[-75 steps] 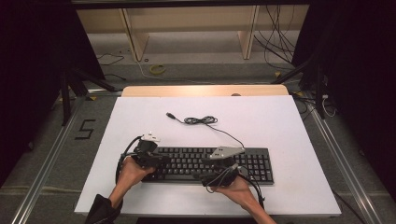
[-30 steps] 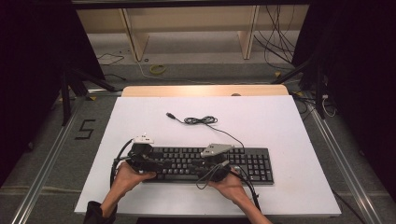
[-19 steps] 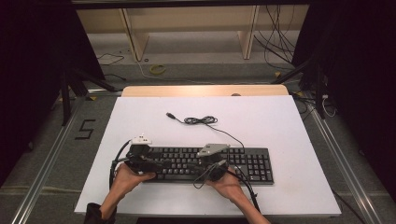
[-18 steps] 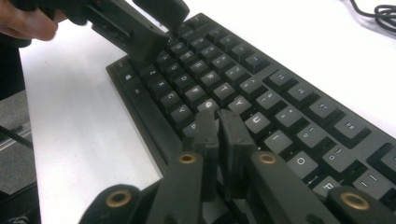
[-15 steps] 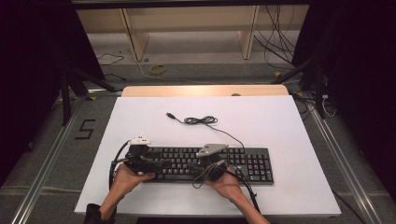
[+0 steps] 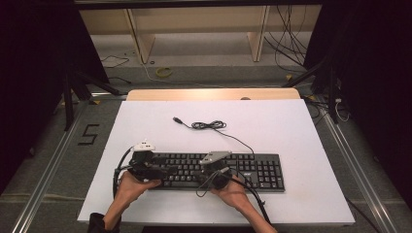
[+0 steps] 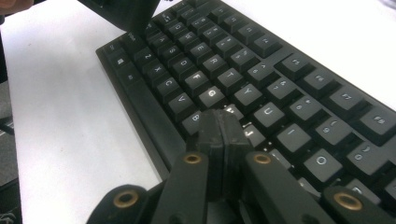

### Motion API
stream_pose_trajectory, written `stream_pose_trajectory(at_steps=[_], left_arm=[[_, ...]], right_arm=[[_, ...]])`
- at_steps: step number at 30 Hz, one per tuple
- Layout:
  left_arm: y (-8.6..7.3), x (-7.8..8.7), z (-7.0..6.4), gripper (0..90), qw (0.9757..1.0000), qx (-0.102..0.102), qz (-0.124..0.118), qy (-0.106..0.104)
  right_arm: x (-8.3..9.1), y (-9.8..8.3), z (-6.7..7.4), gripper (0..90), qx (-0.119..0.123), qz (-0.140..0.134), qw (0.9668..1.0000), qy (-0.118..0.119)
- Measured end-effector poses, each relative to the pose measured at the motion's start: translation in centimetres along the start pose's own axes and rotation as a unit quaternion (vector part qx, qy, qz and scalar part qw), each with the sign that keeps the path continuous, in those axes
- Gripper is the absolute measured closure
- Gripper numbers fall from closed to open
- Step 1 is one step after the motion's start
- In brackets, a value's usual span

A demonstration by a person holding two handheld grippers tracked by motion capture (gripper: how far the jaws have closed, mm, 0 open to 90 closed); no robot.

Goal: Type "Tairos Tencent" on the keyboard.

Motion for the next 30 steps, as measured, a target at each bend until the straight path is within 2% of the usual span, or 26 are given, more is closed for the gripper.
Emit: stream_pose_trajectory(at_steps=[12, 16, 22, 26, 30], left_arm=[[0.0, -0.1, 0.1, 35.5, 1.0, -0.001, 0.001, 0.002], [0.0, -0.1, 0.2, 35.6, 1.0, -0.002, 0.0, 0.005], [0.0, -0.1, 0.2, 35.6, 1.0, -0.001, 0.001, 0.005], [0.1, -0.1, 0.2, 35.6, 1.0, -0.001, -0.002, 0.006], [0.1, -0.1, 0.2, 35.8, 1.0, -0.002, -0.002, 0.005]], right_arm=[[-1.0, -0.2, -0.1, 90.0, 0.004, 0.013, 0.9999, -0.007], [-1.2, -0.2, 0.1, 90.0, 0.006, 0.009, 0.9999, -0.007], [-1.0, -0.1, 0.0, 90.0, -0.008, 0.008, 0.9999, -0.003], [-0.4, 0.2, -0.1, 83.6, -0.019, -0.008, 0.9997, 0.012], [0.0, 0.3, -0.1, 77.1, -0.02, -0.011, 0.9997, 0.01]])
Point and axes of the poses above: each handheld gripper's, and its own axes: x roughly backward along the jaws, y roughly out of its top, z roughly to its left, the point moved 4 cm from there along -x, roughly forward along the jaws, and after that the axes turned 5 degrees about -x, right-handed, at the moved point
